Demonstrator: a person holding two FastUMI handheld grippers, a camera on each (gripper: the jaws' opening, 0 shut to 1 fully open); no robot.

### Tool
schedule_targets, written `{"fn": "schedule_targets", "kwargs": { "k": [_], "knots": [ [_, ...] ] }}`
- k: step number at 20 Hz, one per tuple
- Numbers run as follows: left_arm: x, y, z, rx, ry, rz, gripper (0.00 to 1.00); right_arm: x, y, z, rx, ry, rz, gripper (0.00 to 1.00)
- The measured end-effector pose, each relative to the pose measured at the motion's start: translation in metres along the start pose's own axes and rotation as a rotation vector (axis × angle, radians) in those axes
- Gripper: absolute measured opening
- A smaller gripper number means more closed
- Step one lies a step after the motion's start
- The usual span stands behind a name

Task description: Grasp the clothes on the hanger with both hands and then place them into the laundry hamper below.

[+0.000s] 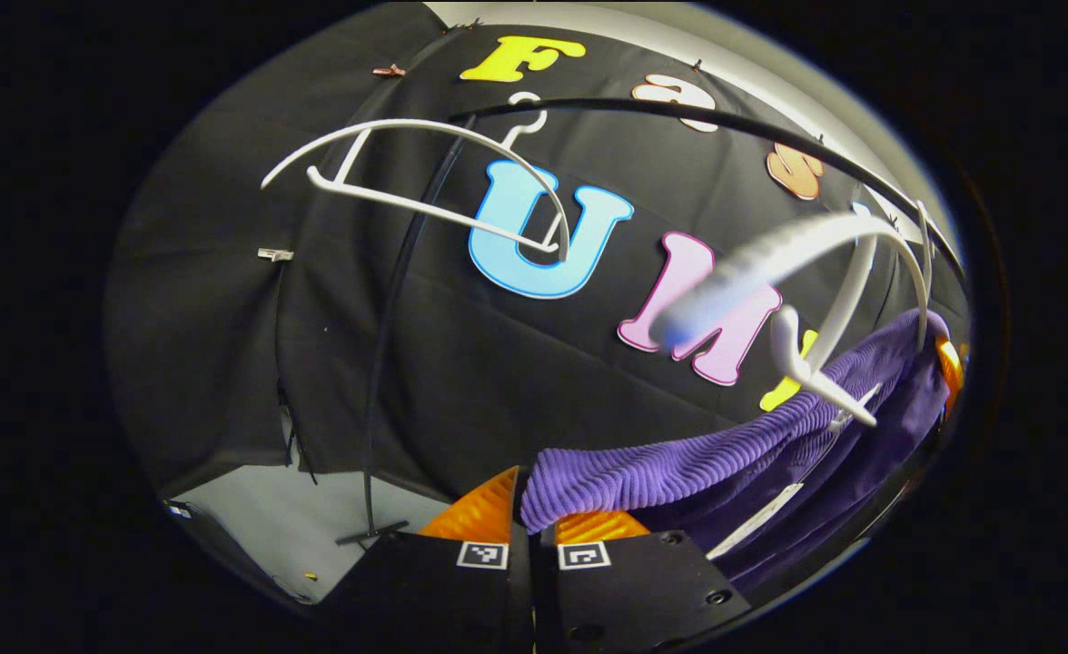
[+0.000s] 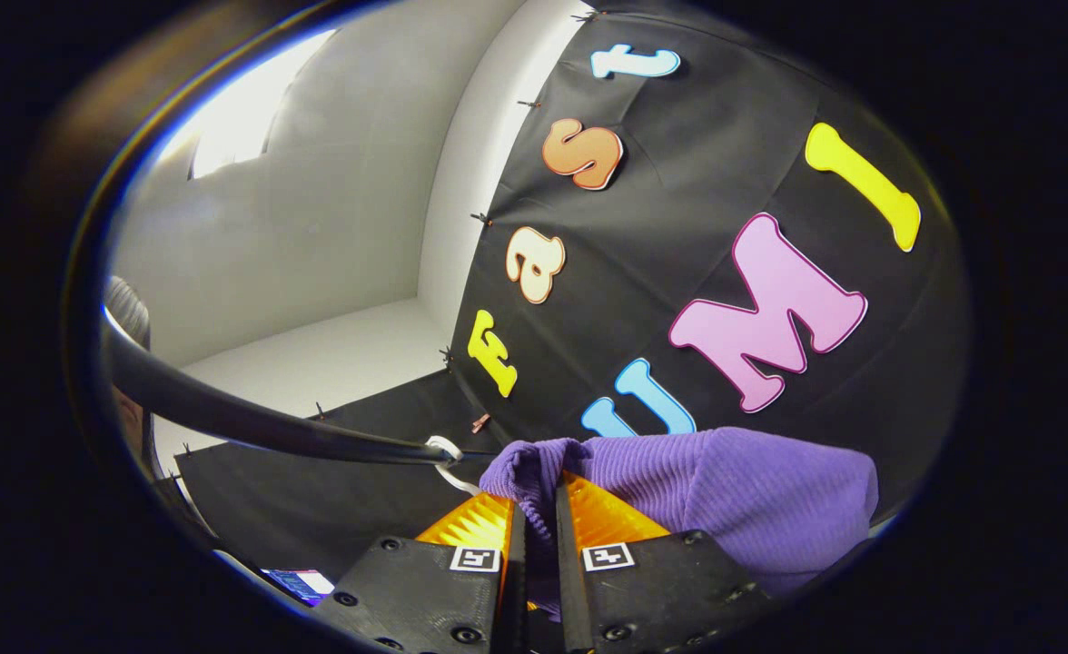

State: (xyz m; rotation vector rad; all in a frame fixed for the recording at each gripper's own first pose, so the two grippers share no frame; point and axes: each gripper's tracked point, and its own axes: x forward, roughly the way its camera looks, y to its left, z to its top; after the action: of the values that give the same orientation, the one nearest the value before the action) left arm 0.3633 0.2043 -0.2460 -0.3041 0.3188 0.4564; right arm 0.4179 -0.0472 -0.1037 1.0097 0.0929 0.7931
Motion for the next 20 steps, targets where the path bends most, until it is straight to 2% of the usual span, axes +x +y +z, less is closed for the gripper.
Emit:
{"fn": "schedule_targets", "kwargs": {
  "k": [4,7,10,12,14,16,18,20],
  "knots": [
    [-0.019,-0.047,-0.017,0.095,0.003,-0.067,0.06,-0.012,-0.033,0.029,-0.003,-0.088,-0.086,0.18],
    [-0.024,-0.074,-0.029,0.119,0.032,-0.121,0.06,-0.022,-0.064,0.031,-0.001,-0.105,-0.161,0.18],
    [-0.026,-0.097,-0.04,0.153,0.048,-0.165,0.06,-0.04,-0.109,0.046,-0.006,-0.136,-0.283,0.18],
    [-0.025,-0.111,-0.045,0.154,0.062,-0.203,0.06,-0.054,-0.139,0.049,-0.055,-0.136,-0.384,0.18],
    [-0.026,-0.123,-0.057,0.168,0.08,-0.221,0.06,-0.065,-0.165,0.032,-0.119,-0.08,-0.484,0.18],
    [-0.028,-0.125,-0.069,0.183,0.108,-0.228,0.06,-0.075,-0.18,-0.004,-0.163,0.02,-0.554,0.18],
    [-0.031,-0.124,-0.079,0.177,0.134,-0.234,0.06,-0.086,-0.181,-0.045,-0.184,0.133,-0.588,0.19],
    [-0.037,-0.121,-0.088,0.18,0.153,-0.228,0.06,-0.096,-0.168,-0.084,-0.191,0.241,-0.577,0.18]
  ]
}}
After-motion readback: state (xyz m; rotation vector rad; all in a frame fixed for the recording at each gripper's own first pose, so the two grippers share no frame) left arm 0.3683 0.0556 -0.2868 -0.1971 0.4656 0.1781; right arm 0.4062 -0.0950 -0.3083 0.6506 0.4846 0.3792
